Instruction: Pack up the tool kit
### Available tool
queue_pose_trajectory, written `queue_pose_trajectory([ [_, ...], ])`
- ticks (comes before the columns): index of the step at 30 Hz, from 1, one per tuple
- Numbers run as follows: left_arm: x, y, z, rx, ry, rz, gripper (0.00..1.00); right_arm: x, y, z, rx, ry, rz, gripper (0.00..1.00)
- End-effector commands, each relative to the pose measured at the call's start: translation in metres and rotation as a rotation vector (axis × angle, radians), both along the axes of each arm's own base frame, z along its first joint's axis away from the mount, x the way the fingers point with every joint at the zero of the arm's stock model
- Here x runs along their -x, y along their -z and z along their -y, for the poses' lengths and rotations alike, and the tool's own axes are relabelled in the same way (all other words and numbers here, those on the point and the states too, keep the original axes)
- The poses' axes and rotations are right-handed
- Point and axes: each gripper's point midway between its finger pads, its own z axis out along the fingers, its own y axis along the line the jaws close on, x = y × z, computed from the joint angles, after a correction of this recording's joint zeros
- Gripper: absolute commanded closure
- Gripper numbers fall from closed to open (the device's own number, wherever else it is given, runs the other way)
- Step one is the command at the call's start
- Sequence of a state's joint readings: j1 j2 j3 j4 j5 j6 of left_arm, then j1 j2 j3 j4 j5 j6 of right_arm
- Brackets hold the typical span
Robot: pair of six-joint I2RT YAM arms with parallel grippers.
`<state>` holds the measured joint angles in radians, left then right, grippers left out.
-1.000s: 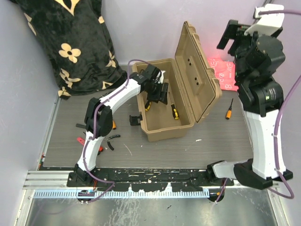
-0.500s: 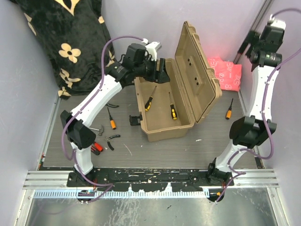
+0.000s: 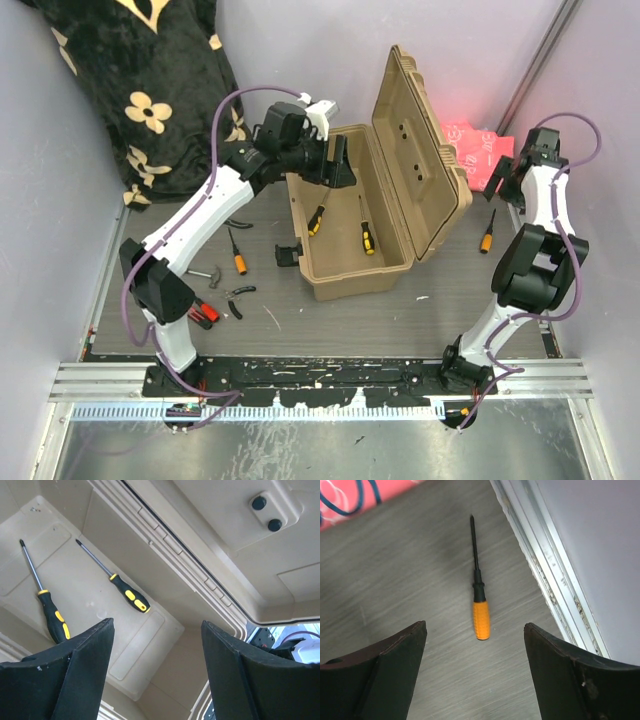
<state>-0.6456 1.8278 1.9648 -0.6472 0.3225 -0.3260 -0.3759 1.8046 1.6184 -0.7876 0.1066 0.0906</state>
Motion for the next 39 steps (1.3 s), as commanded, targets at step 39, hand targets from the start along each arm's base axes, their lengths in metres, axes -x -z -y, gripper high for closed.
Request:
queue_pose_trajectory([
  [39, 0.026, -0.036, -0.013, 0.101, 0.038, 0.067, 0.28, 0.037, 0.137, -0.020, -0.180, -0.042, -0.348, 0.51],
])
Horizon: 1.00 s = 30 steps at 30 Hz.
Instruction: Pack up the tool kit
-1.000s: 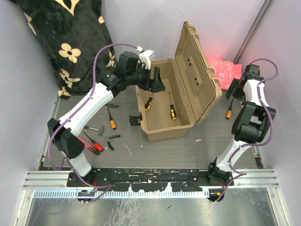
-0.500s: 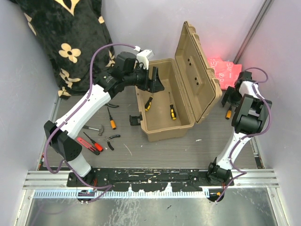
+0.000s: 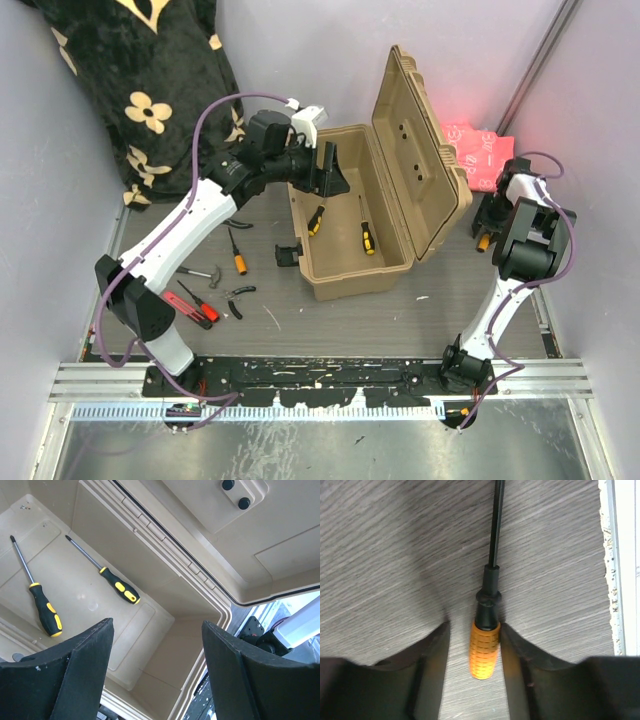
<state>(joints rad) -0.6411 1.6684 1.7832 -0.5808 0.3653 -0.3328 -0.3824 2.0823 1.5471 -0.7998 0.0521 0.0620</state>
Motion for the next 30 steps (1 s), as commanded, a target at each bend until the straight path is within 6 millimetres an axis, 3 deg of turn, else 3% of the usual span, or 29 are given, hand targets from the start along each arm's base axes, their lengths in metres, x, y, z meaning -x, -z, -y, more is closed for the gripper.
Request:
queue_pose_trajectory([
  [1, -0.005, -0.024, 0.005, 0.056, 0.008, 0.047, 0.28, 0.012, 0.002, -0.003, -0.007, -0.003, -0.030, 0.58],
  [8, -0.006, -0.022, 0.005, 0.055, 0.008, 0.042, 0.28, 0.011, 0.002, -0.004, -0.015, -0.004, -0.016, 0.98],
  [12, -0.007, -0.022, 0.002, 0.053, 0.001, 0.041, 0.28, -0.004, -0.030, -0.007, -0.009, -0.016, 0.059, 0.99],
  [16, -0.011, -0.025, -0.001, 0.057, -0.007, 0.047, 0.28, -0.040, -0.110, -0.015, 0.054, -0.085, 0.211, 0.99],
  [19, -0.016, -0.029, -0.002, 0.062, -0.010, 0.054, 0.28, -0.065, -0.185, -0.023, 0.055, -0.096, 0.400, 0.99],
  [21, -0.020, -0.032, -0.004, 0.063, -0.014, 0.062, 0.28, -0.077, -0.245, -0.032, 0.044, -0.108, 0.571, 0.99],
  [26, -0.028, -0.035, -0.006, 0.064, -0.014, 0.068, 0.28, -0.080, -0.363, -0.054, 0.034, -0.161, 0.901, 0.99],
  [30, -0.033, -0.039, -0.007, 0.077, -0.010, 0.089, 0.27, -0.058, -0.446, -0.077, 0.060, -0.216, 1.222, 0.99],
])
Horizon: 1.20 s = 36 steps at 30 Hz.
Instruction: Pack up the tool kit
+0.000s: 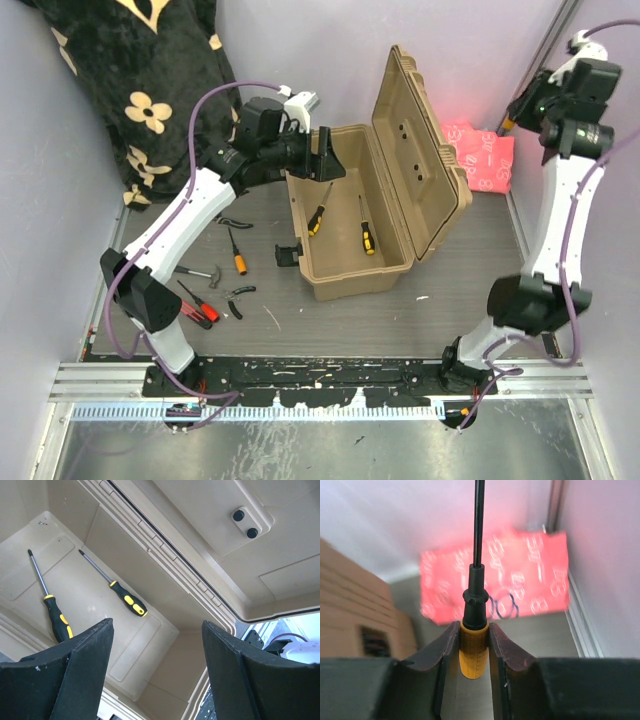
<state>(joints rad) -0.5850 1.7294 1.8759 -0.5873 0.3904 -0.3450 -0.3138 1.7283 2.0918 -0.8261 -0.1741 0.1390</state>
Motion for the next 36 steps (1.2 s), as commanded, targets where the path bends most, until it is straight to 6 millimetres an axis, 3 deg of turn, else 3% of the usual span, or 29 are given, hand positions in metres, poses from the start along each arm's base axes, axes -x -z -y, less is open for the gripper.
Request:
queue_pose_trajectory([
  [1, -0.006, -0.028, 0.000, 0.050, 0.028, 0.088, 0.27, 0.032, -0.109, -0.037, -0.004, -0.107, 0.395, 0.99],
  [8, -0.008, -0.042, 0.006, 0.133, 0.080, 0.102, 0.27, 0.078, -0.177, -0.116, -0.131, -0.425, 0.726, 0.99],
  [12, -0.004, -0.060, 0.012, 0.226, 0.144, 0.126, 0.27, 0.093, -0.190, -0.156, -0.183, -0.579, 0.765, 0.99],
  [18, 0.012, -0.090, 0.020, 0.340, 0.252, 0.173, 0.27, 0.101, -0.192, -0.202, -0.223, -0.714, 0.749, 0.99],
  [22, 0.019, -0.099, 0.022, 0.379, 0.296, 0.186, 0.27, 0.103, -0.187, -0.230, -0.250, -0.784, 0.730, 0.99],
  [30, 0.015, -0.112, 0.023, 0.423, 0.284, 0.239, 0.27, 0.105, -0.154, -0.297, -0.305, -0.921, 0.627, 0.99],
  [36, 0.017, -0.137, 0.019, 0.483, 0.278, 0.354, 0.32, 0.106, -0.133, -0.327, -0.331, -0.965, 0.570, 0.99],
])
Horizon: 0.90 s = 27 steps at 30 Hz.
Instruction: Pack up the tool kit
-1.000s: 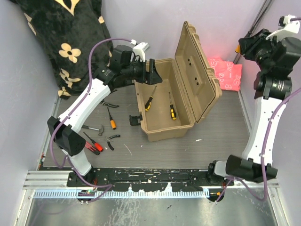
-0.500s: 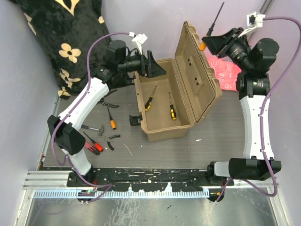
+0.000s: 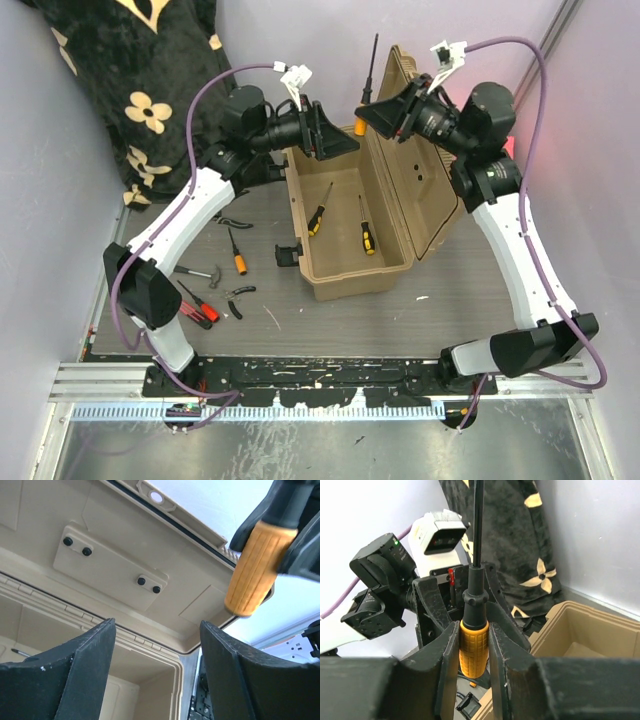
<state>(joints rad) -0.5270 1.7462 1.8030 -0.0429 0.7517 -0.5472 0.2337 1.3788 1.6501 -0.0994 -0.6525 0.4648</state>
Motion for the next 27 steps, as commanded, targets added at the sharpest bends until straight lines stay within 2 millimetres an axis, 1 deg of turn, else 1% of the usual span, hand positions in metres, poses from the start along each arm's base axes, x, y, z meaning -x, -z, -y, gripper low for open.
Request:
queue_pose_trajectory([
  [1, 0.016, -0.060, -0.012, 0.132, -0.008, 0.195, 0.33, 0.002, -0.008, -0.009, 0.004, 0.003, 0.053, 0.99],
  [3, 0.020, -0.066, -0.014, 0.150, -0.008, 0.226, 0.37, 0.002, -0.005, -0.012, 0.009, -0.003, 0.050, 0.99],
  [5, 0.023, -0.066, -0.016, 0.157, -0.007, 0.235, 0.40, 0.002, -0.004, -0.014, 0.012, -0.005, 0.047, 0.99],
  [10, 0.036, -0.072, -0.019, 0.189, 0.030, 0.250, 0.43, 0.001, 0.003, -0.016, 0.018, -0.005, 0.035, 0.99],
  [15, 0.057, -0.080, -0.019, 0.234, 0.113, 0.258, 0.45, -0.001, 0.008, -0.017, 0.023, -0.003, 0.026, 0.99],
  [17, 0.061, -0.080, -0.018, 0.233, 0.135, 0.254, 0.45, -0.001, 0.010, -0.018, 0.022, -0.007, 0.022, 0.99],
  [22, 0.062, -0.073, -0.012, 0.225, 0.154, 0.232, 0.47, 0.002, 0.010, -0.019, 0.021, -0.013, 0.022, 0.99],
  [27, 0.059, -0.063, -0.004, 0.212, 0.165, 0.206, 0.48, 0.006, 0.007, -0.018, 0.021, -0.009, 0.028, 0.99],
])
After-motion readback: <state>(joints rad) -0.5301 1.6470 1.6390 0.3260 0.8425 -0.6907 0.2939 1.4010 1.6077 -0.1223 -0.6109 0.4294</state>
